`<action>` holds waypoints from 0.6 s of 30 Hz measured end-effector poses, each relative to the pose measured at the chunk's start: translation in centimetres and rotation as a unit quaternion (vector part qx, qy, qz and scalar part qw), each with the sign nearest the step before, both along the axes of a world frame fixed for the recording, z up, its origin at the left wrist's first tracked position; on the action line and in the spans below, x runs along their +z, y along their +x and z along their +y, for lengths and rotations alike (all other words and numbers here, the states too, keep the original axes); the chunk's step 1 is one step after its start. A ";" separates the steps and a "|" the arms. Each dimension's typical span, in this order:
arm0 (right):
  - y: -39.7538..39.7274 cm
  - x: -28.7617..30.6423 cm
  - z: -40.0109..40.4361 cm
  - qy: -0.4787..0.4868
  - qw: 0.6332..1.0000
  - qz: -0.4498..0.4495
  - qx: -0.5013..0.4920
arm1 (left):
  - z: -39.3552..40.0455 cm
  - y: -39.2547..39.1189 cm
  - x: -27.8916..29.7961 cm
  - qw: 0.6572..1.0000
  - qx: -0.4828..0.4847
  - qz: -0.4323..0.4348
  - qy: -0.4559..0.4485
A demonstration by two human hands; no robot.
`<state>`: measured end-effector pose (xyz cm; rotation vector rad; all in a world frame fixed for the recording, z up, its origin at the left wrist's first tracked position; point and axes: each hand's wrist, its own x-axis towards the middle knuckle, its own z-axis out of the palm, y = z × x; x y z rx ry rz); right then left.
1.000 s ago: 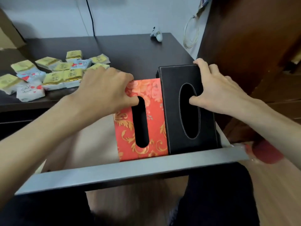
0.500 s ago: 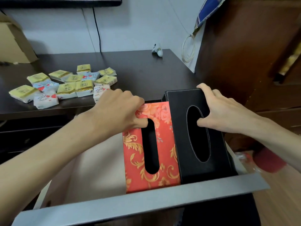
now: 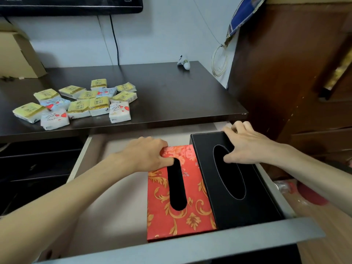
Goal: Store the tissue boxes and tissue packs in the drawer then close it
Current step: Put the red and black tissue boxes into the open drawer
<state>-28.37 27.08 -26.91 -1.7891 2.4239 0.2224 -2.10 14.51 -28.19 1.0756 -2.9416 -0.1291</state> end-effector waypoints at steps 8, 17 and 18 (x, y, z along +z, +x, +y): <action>-0.4 -1.7 0.2 0.007 0.995 0.071 0.066 | 0.1 -0.4 -0.9 1.000 0.008 0.000 -0.005; -0.3 -1.6 0.5 -0.016 0.990 0.104 0.097 | 1.1 -1.1 -0.6 0.999 0.031 -0.014 -0.038; -0.2 -1.6 0.5 -0.015 0.989 0.106 0.098 | 1.2 -1.1 -0.6 0.999 0.032 -0.015 -0.038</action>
